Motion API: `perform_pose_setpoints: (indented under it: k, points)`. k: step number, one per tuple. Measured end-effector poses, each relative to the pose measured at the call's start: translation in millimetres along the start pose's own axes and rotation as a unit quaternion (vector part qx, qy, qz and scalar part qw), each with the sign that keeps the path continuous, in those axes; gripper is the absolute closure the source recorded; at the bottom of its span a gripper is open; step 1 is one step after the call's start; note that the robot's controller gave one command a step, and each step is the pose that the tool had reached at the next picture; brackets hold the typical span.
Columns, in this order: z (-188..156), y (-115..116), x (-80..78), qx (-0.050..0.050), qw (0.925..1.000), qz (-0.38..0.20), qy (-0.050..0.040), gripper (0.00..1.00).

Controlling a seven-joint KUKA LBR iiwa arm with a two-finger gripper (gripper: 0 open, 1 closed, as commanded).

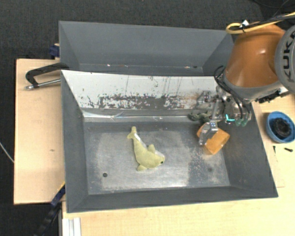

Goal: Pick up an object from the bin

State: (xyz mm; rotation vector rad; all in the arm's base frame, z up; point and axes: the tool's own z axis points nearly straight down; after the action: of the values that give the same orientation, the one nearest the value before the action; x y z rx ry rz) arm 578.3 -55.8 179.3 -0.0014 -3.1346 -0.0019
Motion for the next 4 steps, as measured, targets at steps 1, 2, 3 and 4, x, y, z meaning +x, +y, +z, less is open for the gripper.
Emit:
perform_pose_setpoints:
  k: [1, 2, 3, 4]
  points:
    - [-5, 0, -1.8, 0.0, 1.0, -0.001, -0.0042, 1.0]
    - [-5, 0, -1.8, 0.001, 1.0, -0.001, -0.0042, 0.0]
    - [109, -41, -7.9, 0.0, 0.9879, -0.155, -0.0047, 0.0]
    - [96, -74, -20.4, -0.004, 0.9371, -0.349, 0.0057, 0.0]
